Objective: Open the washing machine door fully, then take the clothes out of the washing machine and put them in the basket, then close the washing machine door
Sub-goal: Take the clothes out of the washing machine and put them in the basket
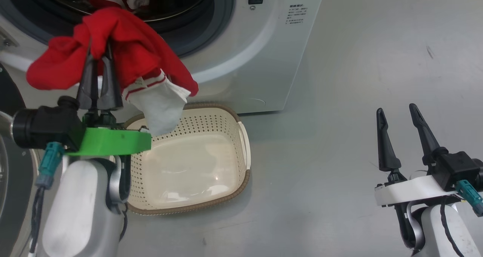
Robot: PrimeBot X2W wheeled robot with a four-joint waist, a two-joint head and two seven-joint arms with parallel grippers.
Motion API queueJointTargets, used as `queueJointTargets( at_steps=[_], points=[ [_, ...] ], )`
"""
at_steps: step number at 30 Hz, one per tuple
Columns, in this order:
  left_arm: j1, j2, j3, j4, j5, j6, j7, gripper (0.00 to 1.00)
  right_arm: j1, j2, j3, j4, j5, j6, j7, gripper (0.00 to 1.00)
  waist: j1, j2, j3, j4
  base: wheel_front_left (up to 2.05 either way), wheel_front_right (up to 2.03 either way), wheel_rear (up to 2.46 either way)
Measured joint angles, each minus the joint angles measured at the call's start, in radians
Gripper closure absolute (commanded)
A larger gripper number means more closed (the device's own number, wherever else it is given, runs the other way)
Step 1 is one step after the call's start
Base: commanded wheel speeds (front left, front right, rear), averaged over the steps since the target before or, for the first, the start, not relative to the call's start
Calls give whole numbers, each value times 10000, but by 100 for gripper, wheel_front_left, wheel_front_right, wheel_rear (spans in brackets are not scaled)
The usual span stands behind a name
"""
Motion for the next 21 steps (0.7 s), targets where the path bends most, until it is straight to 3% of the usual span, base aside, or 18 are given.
queueJointTargets(
  at_steps=[11,21],
  points=[
    [1644,-40,-1277,500,-257,-10,644,100,51,21,167,-301,4,33,0,0,0,0,104,-62,0,0,0],
    [1846,-38,-1532,1590,-387,-10,1168,100,-4,48,330,-619,109,92,0,0,0,0,700,-354,0,0,0]
  ],
)
